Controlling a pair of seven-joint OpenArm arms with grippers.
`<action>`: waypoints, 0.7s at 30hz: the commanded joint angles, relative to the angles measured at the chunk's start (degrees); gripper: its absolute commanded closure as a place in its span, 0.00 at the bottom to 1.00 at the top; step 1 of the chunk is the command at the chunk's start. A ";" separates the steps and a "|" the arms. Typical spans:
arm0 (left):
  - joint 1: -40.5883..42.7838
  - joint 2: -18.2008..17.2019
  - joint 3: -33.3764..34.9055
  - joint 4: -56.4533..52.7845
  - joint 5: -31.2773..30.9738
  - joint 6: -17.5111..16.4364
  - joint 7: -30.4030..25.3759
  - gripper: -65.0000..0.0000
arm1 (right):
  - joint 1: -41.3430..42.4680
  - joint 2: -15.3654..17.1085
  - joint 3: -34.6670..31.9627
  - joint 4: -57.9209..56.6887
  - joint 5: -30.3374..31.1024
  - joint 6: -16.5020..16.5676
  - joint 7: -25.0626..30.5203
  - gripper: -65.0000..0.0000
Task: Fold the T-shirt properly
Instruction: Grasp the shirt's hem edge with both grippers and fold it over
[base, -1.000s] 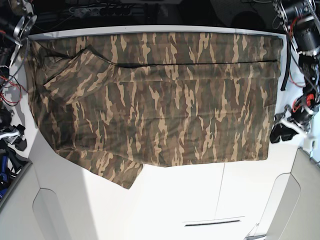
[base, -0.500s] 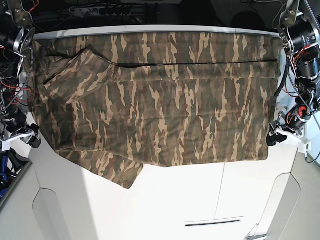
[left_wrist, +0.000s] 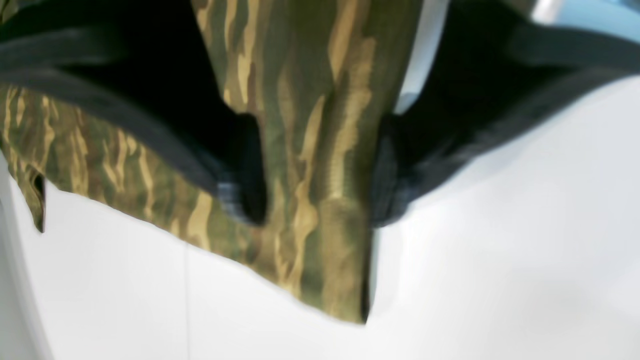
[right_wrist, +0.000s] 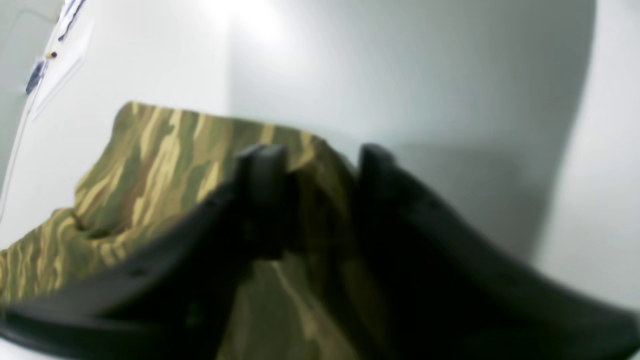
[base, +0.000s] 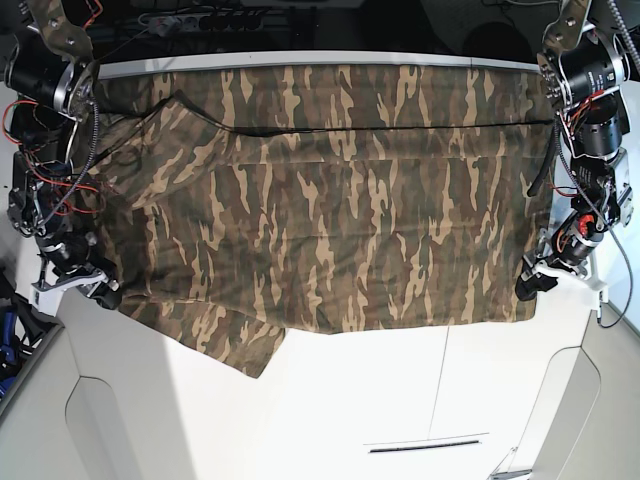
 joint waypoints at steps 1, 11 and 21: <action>-0.79 -0.81 0.04 0.44 0.50 0.00 1.44 0.65 | 0.61 0.09 -0.11 0.22 -0.85 -0.07 -1.90 0.80; -1.44 -2.19 0.04 1.18 0.48 -2.90 1.44 1.00 | 0.61 0.11 -0.11 4.50 0.66 0.17 -7.61 1.00; -1.22 -3.98 0.04 12.59 -5.42 -2.90 13.68 1.00 | 0.00 1.84 -0.09 17.35 8.55 0.22 -21.64 1.00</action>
